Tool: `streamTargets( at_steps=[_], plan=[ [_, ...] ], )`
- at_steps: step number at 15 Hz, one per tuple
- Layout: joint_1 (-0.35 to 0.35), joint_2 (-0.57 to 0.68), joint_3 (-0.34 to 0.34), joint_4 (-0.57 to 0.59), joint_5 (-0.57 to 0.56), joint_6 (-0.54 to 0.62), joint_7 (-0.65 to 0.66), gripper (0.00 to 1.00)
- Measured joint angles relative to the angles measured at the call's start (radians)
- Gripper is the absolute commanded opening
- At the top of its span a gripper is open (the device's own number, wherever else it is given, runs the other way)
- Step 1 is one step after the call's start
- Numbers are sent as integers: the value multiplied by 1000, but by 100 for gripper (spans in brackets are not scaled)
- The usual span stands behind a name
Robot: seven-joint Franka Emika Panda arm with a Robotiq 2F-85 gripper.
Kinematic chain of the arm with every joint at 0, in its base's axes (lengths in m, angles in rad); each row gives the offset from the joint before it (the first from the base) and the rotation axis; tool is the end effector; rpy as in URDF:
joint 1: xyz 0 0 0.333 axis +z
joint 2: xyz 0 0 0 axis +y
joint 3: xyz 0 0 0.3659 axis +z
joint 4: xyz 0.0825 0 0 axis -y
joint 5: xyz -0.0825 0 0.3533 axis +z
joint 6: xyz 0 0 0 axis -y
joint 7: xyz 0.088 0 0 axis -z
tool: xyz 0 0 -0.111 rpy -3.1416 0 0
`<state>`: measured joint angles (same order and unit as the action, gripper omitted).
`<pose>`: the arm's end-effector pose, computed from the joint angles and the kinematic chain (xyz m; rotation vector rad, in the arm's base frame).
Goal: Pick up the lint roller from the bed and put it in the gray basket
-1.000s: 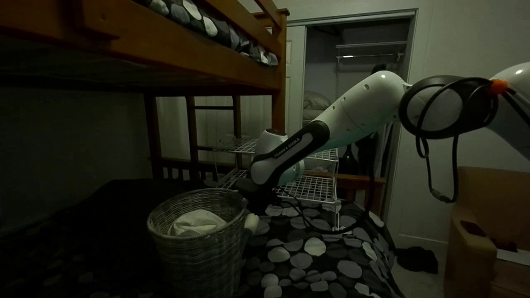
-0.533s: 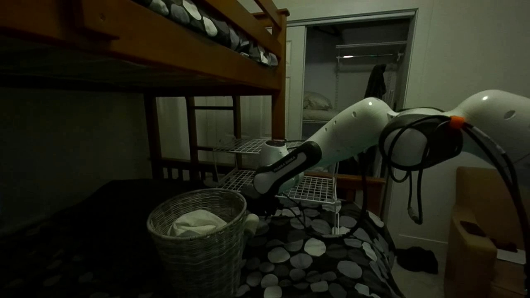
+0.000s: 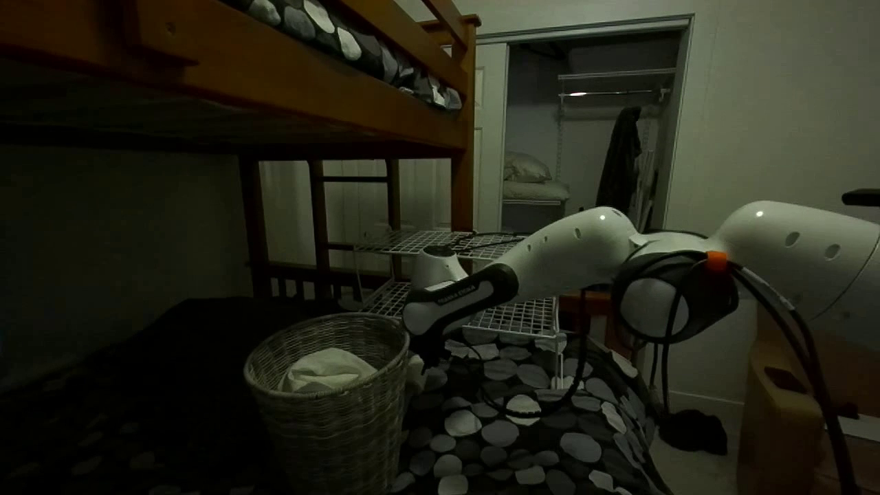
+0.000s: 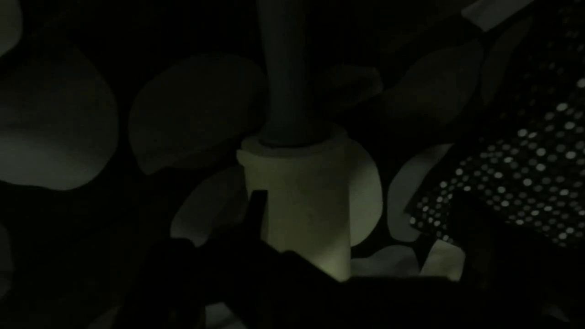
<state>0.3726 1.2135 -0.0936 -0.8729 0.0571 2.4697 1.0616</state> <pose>0.7983 0.2710 0.2129 -2.6915 1.0478 -0.4718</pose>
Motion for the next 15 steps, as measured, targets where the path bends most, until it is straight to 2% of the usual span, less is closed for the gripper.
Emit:
streamTargets(
  at_steps=[4, 7, 8, 9, 12, 13, 15],
  plan=[
    [5, 64, -56, 89, -9, -114, 74, 100],
    [-6, 94, -60, 126, -23, -138, 133, 100],
    [-8, 109, -58, 142, -23, -138, 150, 90],
    [-8, 124, -54, 160, -23, -137, 168, 75],
    [-3, 167, -45, 226, -23, -127, 220, 49],
    [-1, 176, -45, 245, -23, -122, 231, 42],
    [0, 187, -48, 267, -23, -119, 243, 38]
  ],
)
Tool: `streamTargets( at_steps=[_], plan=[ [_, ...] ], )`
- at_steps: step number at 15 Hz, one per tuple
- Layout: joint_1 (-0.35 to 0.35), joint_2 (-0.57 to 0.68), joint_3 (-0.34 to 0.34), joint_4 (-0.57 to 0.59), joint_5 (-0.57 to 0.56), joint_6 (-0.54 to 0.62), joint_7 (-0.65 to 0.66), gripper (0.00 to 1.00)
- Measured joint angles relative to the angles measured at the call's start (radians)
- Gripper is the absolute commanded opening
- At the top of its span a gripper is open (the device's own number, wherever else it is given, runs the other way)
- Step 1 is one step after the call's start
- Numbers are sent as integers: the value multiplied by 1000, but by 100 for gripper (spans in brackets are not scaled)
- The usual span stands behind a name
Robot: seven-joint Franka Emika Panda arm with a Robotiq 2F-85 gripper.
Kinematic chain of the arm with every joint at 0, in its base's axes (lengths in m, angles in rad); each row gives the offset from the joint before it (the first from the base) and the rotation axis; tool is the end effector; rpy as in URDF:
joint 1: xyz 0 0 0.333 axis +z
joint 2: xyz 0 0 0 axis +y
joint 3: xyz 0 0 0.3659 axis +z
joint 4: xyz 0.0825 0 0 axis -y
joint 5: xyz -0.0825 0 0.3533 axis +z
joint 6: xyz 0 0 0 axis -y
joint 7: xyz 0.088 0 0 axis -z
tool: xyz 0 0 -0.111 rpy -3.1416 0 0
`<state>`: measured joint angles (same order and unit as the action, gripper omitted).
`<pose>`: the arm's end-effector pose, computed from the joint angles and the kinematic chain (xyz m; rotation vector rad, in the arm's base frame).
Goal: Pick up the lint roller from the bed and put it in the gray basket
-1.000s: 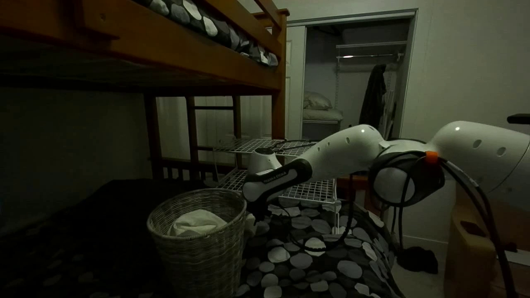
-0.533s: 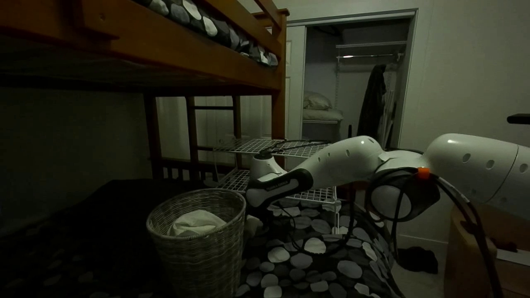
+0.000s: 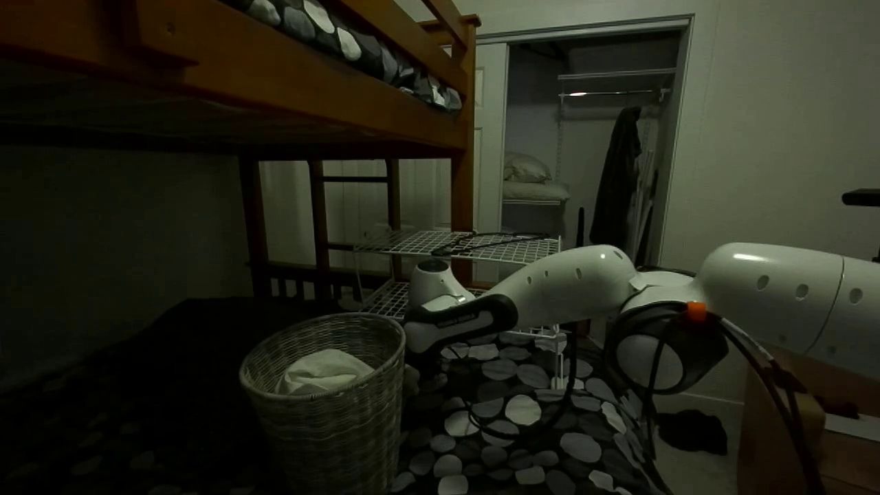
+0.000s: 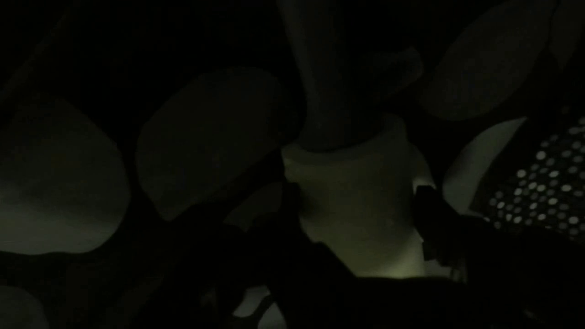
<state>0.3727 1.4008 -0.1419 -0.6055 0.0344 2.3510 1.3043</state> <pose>0.8070 0.2691 0.1676 -2.6000 1.3390 -0.4673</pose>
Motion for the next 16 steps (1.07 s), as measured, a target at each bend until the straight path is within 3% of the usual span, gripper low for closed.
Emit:
streamTargets(
  at_steps=[1, 2, 5, 9, 10, 12, 16],
  plan=[
    [-1, 4, -2, 7, 0, 1, 4, 87],
    [-1, 7, -3, 10, 0, 2, 5, 87],
    [0, 11, -6, 17, 0, 1, -7, 100],
    [2, 23, -7, 17, -1, -4, -81, 100],
    [3, 28, -9, 17, -2, -4, -96, 75],
    [4, 39, -13, 18, -5, -3, -110, 73],
    [9, 46, -24, 38, -8, 4, -114, 42]
  ],
)
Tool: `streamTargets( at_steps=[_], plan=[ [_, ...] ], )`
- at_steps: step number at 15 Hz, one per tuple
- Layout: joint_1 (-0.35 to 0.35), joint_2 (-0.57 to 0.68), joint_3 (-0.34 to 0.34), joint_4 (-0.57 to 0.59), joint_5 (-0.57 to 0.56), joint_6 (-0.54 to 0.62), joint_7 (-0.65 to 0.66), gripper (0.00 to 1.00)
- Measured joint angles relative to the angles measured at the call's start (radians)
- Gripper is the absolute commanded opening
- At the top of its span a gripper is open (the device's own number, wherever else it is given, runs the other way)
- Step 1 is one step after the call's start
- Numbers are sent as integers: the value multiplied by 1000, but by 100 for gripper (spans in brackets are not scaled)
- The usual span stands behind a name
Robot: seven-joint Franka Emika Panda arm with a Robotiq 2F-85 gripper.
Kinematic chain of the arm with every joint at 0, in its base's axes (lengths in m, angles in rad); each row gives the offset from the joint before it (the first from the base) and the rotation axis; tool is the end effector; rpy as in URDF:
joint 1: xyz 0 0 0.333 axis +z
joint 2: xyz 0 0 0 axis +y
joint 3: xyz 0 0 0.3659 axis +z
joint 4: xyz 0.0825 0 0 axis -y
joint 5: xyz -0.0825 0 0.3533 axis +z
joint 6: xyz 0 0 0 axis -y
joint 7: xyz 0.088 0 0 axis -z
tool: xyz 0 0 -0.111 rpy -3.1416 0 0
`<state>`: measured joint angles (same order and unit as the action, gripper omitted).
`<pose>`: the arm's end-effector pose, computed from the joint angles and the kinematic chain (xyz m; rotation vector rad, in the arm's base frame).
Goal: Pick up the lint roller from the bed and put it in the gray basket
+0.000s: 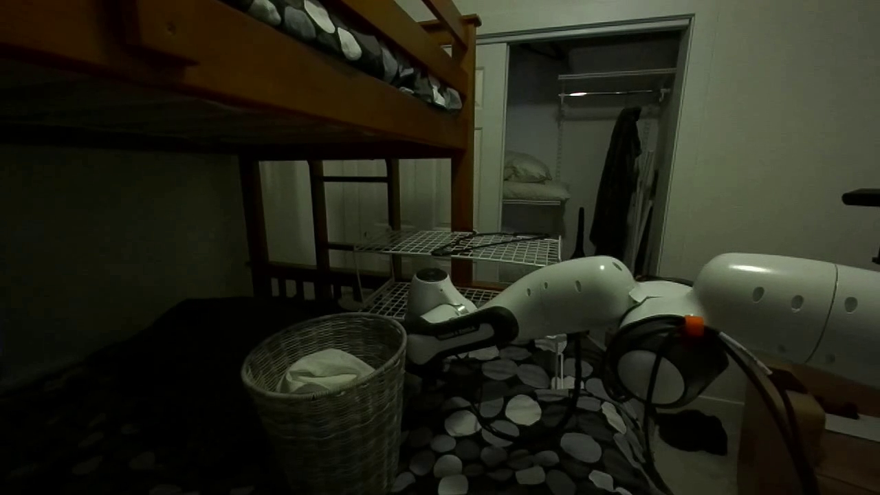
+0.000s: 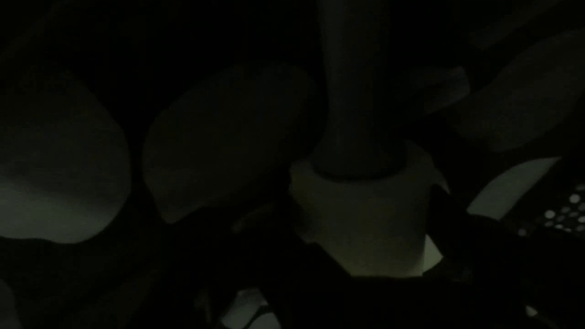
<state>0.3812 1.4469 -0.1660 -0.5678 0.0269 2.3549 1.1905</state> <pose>0.8043 0.2708 0.1478 -2.7155 1.1758 -0.5135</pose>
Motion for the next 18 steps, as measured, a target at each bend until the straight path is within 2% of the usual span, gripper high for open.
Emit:
streamTargets(
  at_steps=[4, 6, 9, 13, 16, 18],
  plan=[
    [-5, -14, -24, 19, -2, -3, -25, 41],
    [-15, -39, -17, 20, -1, -15, -105, 41],
    [-65, -107, 71, 19, -3, -45, -334, 41],
    [-148, -181, 189, 3, 14, -142, -624, 41],
    [-181, -210, 255, -23, 34, -200, -775, 41],
    [-176, -220, 304, -50, 48, -234, -838, 41]
  ],
)
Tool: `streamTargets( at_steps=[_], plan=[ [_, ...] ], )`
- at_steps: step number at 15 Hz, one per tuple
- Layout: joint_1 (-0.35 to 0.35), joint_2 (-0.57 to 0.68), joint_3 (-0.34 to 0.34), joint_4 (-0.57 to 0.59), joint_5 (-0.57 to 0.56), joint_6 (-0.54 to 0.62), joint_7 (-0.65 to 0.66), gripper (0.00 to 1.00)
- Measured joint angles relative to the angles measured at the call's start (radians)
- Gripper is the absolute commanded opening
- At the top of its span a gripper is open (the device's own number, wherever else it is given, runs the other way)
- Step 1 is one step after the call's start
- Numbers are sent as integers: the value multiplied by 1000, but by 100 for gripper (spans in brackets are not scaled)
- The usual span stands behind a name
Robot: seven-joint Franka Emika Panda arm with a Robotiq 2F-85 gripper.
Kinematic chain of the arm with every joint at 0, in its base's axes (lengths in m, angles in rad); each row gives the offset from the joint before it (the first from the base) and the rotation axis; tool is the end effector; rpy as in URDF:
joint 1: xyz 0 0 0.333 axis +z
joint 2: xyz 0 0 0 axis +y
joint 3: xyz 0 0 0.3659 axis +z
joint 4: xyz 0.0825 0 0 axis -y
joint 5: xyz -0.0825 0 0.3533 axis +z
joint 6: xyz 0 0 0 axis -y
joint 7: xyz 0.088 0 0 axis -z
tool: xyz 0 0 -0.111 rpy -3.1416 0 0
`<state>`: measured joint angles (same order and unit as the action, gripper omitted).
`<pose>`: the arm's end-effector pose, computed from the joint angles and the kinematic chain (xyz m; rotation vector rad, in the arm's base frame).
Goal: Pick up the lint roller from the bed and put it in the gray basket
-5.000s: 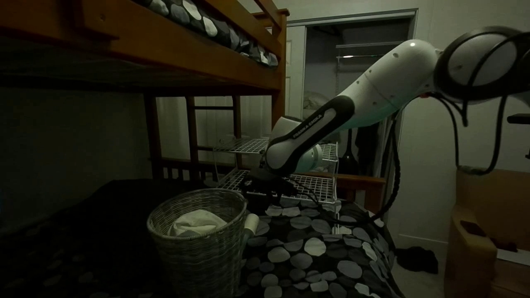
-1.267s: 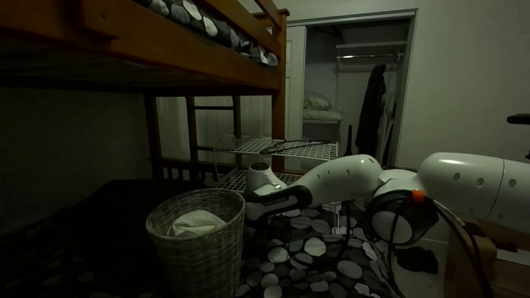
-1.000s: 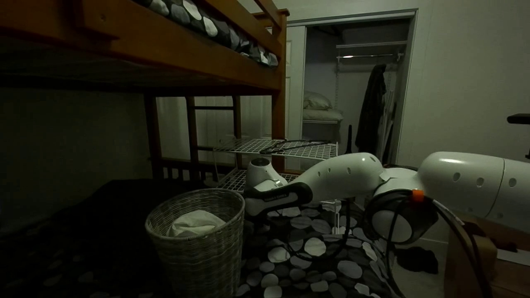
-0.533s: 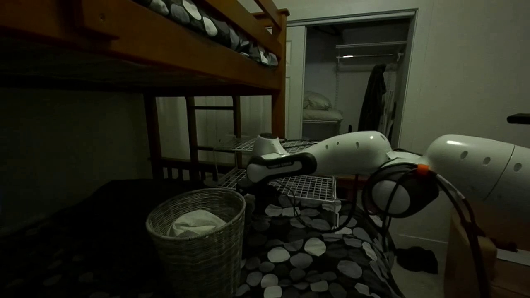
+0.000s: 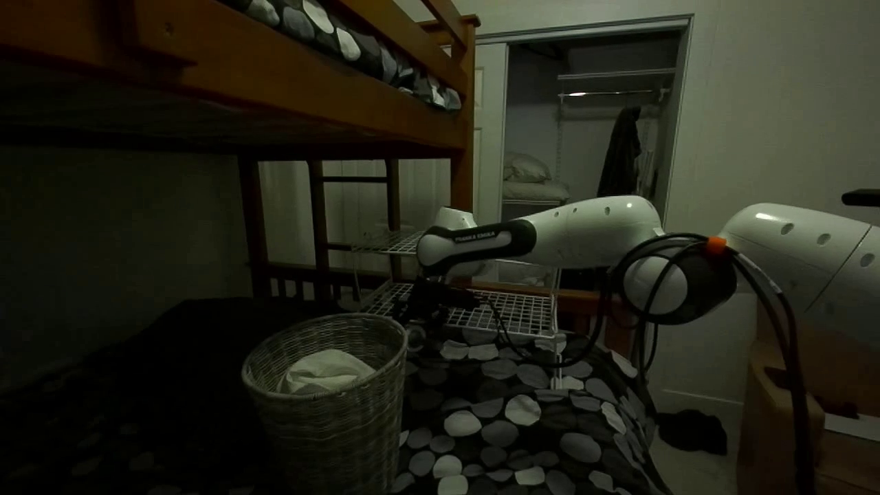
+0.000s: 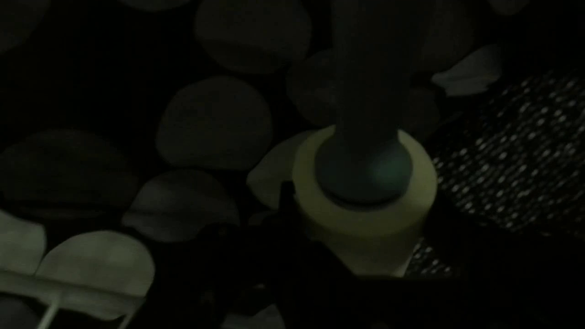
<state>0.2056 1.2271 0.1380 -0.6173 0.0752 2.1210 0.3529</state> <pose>0.8205 0.2221 0.2835 -2.8469 0.2129 -0.2965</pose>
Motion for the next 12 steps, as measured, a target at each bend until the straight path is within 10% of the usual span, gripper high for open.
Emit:
streamTargets(
  at_steps=[6, 12],
  plan=[
    [19, -91, 137, -86, 26, -83, -226, 41],
    [-102, -262, 202, -219, 96, -27, -402, 41]
  ],
)
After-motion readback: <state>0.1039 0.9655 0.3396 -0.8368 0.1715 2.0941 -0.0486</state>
